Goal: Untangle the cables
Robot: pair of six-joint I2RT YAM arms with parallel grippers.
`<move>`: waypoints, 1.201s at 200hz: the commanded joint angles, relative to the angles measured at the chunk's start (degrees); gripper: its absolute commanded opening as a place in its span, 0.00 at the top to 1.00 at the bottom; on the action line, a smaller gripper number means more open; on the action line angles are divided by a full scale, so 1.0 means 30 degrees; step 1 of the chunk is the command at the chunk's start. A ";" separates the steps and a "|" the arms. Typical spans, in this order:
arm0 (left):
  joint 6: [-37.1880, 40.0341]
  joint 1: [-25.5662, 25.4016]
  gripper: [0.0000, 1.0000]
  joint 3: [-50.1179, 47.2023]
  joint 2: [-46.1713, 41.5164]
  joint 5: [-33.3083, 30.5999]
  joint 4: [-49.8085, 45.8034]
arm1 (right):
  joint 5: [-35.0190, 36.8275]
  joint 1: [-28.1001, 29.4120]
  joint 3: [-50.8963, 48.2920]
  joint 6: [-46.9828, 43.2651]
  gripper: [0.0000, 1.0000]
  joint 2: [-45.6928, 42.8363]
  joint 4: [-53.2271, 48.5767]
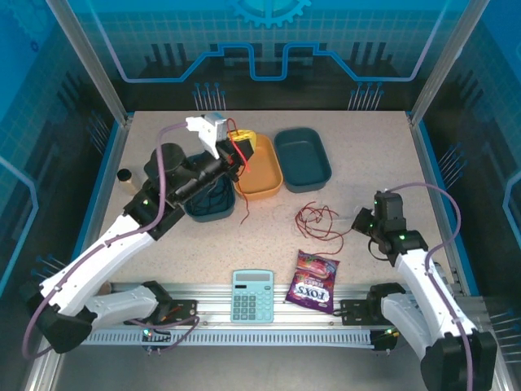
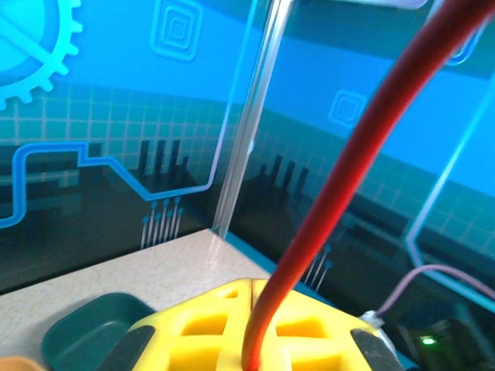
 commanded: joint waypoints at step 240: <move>0.0977 0.4897 1.00 0.9513 1.6140 -0.0382 -0.3379 | 0.1111 -0.0604 0.2988 -0.1335 0.86 -0.1314 -0.3150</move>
